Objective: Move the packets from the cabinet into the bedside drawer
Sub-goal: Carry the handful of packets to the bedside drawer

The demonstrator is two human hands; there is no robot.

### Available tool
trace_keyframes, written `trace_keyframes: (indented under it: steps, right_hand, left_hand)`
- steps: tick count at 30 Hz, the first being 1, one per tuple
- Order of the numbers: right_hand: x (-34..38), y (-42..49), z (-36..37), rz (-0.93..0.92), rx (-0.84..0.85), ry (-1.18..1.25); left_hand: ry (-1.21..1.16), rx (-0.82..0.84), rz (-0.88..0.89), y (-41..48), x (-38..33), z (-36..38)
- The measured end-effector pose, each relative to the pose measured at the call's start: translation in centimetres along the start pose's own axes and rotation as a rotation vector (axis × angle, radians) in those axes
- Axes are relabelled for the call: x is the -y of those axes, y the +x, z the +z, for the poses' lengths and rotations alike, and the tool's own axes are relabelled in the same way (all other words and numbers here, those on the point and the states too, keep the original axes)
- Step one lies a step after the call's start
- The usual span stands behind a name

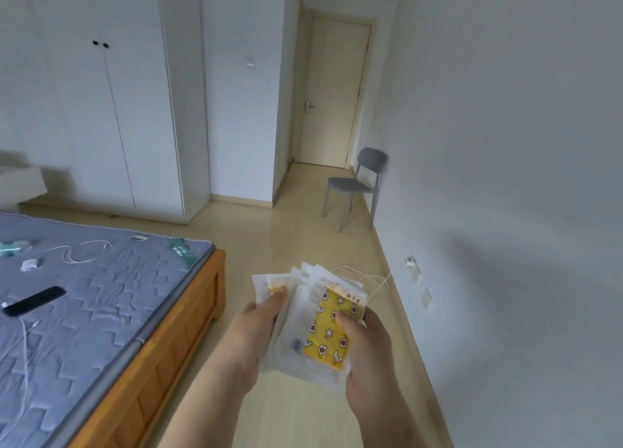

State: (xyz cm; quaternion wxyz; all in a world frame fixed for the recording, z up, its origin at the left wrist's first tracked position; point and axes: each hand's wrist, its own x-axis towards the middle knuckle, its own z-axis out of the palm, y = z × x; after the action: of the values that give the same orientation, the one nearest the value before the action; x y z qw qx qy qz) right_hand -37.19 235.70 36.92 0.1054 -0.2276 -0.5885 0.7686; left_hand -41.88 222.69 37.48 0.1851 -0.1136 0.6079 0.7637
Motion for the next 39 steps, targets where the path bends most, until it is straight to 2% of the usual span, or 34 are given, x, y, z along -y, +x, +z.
trace_keyframes:
  steps: [7, 9, 11, 14, 23, 27, 33, 39]
  right_hand:
    - [2.9, 13.4, 12.4, -0.033, 0.096, -0.011]
    - [2.7, 16.8, 15.0, -0.014, 0.104, -0.003]
    - [2.4, 19.8, 16.9, 0.019, 0.118, -0.017]
    - [2.1, 24.9, 18.9, 0.056, 0.146, -0.047]
    - [5.3, 44.7, 25.3, 0.077, 0.139, 0.023]
    - [7.5, 53.4, 29.1, 0.064, 0.236, 0.02]
    - [7.7, 63.5, 37.3, 0.115, 0.367, -0.043]
    - [7.1, 74.2, 45.9, 0.131, 0.36, -0.08]
  left_hand:
    - [-0.164, 0.084, 0.094, 13.6, -9.0, -3.9]
    - [-0.141, 0.049, 0.124, 16.8, -10.4, -4.8]
    - [-0.069, 0.016, 0.132, 19.8, -11.3, -5.3]
    - [-0.021, 0.057, 0.136, 24.5, -13.0, -5.8]
    - [-0.261, 0.089, 0.04, 43.9, -20.6, -4.0]
    - [-0.264, 0.064, 0.135, 52.7, -25.4, -2.7]
    - [-0.327, 0.029, 0.156, 62.2, -29.7, -6.9]
    - [-0.324, 0.029, 0.112, 73.6, -35.5, -10.7]
